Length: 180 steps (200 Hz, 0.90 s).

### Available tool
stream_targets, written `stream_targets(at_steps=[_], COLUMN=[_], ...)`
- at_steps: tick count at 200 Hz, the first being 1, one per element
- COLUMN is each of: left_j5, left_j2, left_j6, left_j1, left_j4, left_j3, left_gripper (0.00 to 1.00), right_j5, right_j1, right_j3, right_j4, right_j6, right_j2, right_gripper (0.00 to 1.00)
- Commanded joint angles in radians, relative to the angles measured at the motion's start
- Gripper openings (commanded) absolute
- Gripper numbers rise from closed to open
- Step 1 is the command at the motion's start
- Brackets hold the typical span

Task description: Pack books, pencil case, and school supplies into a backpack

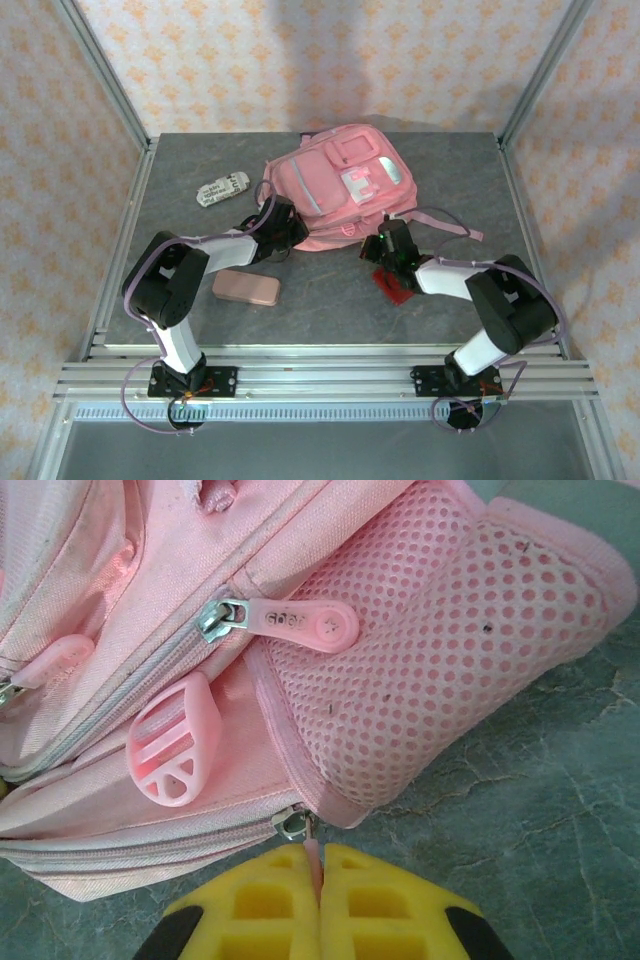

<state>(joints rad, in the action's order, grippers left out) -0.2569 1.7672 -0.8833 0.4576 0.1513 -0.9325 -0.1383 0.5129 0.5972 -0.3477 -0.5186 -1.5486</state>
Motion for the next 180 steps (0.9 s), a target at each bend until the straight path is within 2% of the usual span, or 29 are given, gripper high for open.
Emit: stream_targets(at_steps=[1,37,67,109,151,158,166,180], left_j5=[0.018,0.032,0.067,0.109,0.141,0.143,0.14,0.139], left_j2=[-0.011,0.007,0.039,0.097,0.106,0.102,0.095,0.074], left_j6=[0.063,0.151,0.218,0.267,0.267,0.267,0.265,0.262], left_j1=[-0.026,-0.023,-0.031,-0.072,-0.126,-0.134,-0.142,-0.148], left_j4=[-0.013,-0.073,-0.138,-0.203,-0.214,-0.211,-0.21,-0.209], left_j3=[-0.023,-0.101,-0.207,-0.339,-0.346,-0.337,-0.328,-0.307], left_gripper=[0.0,0.0,0.0,0.0,0.0,0.0,0.0,0.19], right_j5=[0.111,0.056,0.024,-0.026,-0.07,-0.072,-0.061,-0.049], right_j1=[-0.041,0.005,0.078,0.186,0.257,0.256,0.255,0.243], right_j3=[-0.022,-0.058,-0.05,0.032,0.16,0.171,0.174,0.164], right_j4=[0.079,0.075,0.067,-0.01,-0.005,0.012,0.031,0.064], right_j6=[-0.023,-0.026,-0.04,-0.069,-0.043,-0.031,-0.017,-0.002], right_j2=[0.035,0.12,0.122,0.024,-0.078,-0.073,-0.053,0.002], right_gripper=[0.0,0.0,0.0,0.0,0.0,0.07,0.21,0.36])
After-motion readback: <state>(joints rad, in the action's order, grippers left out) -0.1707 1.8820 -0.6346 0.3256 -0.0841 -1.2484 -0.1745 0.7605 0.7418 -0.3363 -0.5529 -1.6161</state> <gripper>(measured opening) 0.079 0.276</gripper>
